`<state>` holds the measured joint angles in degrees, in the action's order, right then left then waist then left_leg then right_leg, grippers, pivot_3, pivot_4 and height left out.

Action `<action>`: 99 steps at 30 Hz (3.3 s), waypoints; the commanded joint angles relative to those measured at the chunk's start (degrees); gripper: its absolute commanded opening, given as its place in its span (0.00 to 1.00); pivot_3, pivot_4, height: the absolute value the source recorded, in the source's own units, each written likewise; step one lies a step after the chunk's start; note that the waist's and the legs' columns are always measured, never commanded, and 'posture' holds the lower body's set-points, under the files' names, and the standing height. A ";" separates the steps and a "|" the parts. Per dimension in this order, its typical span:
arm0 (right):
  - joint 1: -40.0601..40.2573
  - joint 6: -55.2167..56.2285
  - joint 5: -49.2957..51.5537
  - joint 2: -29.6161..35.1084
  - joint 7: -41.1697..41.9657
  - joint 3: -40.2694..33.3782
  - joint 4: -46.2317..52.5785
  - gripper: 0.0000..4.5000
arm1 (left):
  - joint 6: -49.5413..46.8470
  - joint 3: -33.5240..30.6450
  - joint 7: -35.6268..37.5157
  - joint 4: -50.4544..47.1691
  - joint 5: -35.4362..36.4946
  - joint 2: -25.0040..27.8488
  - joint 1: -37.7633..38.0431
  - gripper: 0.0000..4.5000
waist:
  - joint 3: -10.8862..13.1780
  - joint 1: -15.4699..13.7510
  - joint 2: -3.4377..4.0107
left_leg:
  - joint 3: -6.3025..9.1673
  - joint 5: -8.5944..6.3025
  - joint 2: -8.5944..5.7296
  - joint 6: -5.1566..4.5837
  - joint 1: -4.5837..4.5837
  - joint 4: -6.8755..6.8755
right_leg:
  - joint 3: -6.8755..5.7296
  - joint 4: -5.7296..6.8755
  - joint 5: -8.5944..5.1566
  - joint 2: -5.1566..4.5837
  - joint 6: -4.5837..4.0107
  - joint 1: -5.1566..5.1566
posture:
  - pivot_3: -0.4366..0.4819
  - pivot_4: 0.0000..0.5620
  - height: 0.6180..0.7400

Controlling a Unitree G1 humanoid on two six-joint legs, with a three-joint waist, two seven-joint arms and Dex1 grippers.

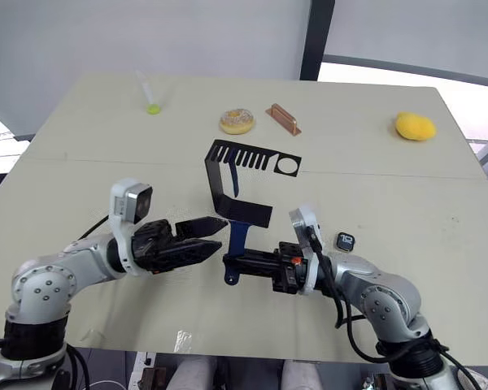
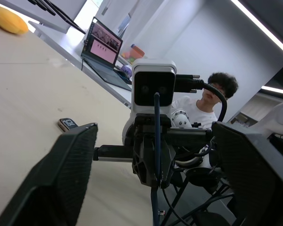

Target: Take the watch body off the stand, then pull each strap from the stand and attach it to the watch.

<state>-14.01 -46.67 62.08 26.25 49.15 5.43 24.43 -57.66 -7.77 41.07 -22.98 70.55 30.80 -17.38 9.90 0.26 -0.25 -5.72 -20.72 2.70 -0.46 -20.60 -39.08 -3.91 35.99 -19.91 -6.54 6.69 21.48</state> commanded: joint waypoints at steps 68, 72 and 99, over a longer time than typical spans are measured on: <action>-0.08 2.10 -5.33 -2.72 -4.64 -2.87 4.52 0.31 | 3.26 0.17 -5.02 -0.66 2.82 -2.95 1.81 0.00 | 0.00 -0.02 0.00 | 0.01 0.00 -0.01 0.00 -0.04 0.02 | 0.01 -0.10 0.00 0.00 0.00 0.03 | 0.48 0.27 1.00; 4.19 5.25 -9.65 3.67 -2.83 -5.87 7.09 0.72 | 6.98 -1.31 -0.89 -2.81 -2.87 1.29 4.92 0.00 | 0.00 -0.15 0.00 | 0.04 0.00 -0.05 0.00 -0.07 0.06 | 0.00 -0.16 0.00 0.00 0.00 0.04 | 0.48 0.27 1.00; 43.81 54.23 -39.61 2.33 -9.27 -49.10 -18.44 0.99 | 41.31 -28.94 -0.34 10.62 -34.35 7.27 26.46 0.00 | 0.04 0.18 0.00 | -0.65 -0.01 0.11 0.21 0.51 1.00 | 0.63 -0.55 -0.03 -0.21 -0.05 0.07 | 0.48 0.27 1.00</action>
<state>30.04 6.21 21.51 28.76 41.29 -42.15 5.22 -17.52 -35.44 41.48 -9.73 36.18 38.21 9.45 9.94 0.44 -0.25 -6.38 -20.73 2.82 -0.22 -20.06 -38.07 -3.27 35.46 -19.94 -6.76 6.63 21.56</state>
